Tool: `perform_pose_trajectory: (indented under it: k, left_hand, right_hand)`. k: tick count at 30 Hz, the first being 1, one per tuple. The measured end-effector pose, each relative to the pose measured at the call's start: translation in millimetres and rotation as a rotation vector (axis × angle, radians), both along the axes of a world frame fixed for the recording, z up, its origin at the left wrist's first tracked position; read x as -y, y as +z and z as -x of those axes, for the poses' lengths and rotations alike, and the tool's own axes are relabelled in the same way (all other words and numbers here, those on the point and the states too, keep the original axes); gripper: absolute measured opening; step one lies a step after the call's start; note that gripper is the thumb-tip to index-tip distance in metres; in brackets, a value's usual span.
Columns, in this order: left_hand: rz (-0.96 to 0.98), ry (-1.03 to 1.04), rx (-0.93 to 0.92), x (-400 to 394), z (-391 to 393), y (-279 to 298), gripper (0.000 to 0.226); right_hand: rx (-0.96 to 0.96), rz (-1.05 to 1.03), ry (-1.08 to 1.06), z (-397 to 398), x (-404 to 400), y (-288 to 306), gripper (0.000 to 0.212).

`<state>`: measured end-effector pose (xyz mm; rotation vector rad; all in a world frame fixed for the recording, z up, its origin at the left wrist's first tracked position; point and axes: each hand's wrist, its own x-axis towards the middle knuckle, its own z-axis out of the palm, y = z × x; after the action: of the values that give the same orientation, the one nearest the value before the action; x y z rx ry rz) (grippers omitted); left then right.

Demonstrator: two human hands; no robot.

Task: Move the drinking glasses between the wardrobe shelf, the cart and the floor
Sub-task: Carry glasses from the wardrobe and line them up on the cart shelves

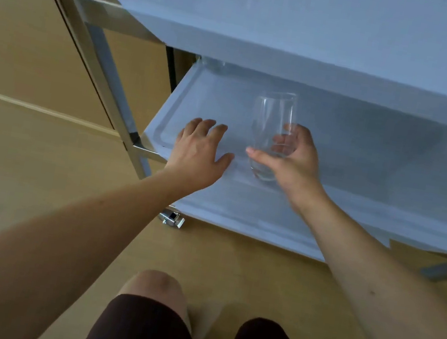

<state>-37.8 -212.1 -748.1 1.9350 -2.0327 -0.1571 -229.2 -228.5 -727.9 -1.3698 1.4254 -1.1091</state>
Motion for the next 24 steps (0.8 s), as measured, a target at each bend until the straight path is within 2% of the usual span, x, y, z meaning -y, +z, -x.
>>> perform_pose_trajectory:
  k: [9, 17, 24]
  left_hand:
    - [0.063, 0.007, 0.021, 52, -2, -23, 0.057]
    - [-0.011, 0.071, 0.068, 73, -20, -28, 0.043]
    - [0.041, 0.068, 0.07, 71, -21, -31, 0.046]
  right_hand:
    - [0.097, 0.15, -0.04, -10, 51, -35, 0.088]
    - [-0.041, 0.277, -0.002, -22, 89, -55, 0.096]
    - [-0.13, 0.356, -0.015, -43, 136, -58, 0.096]
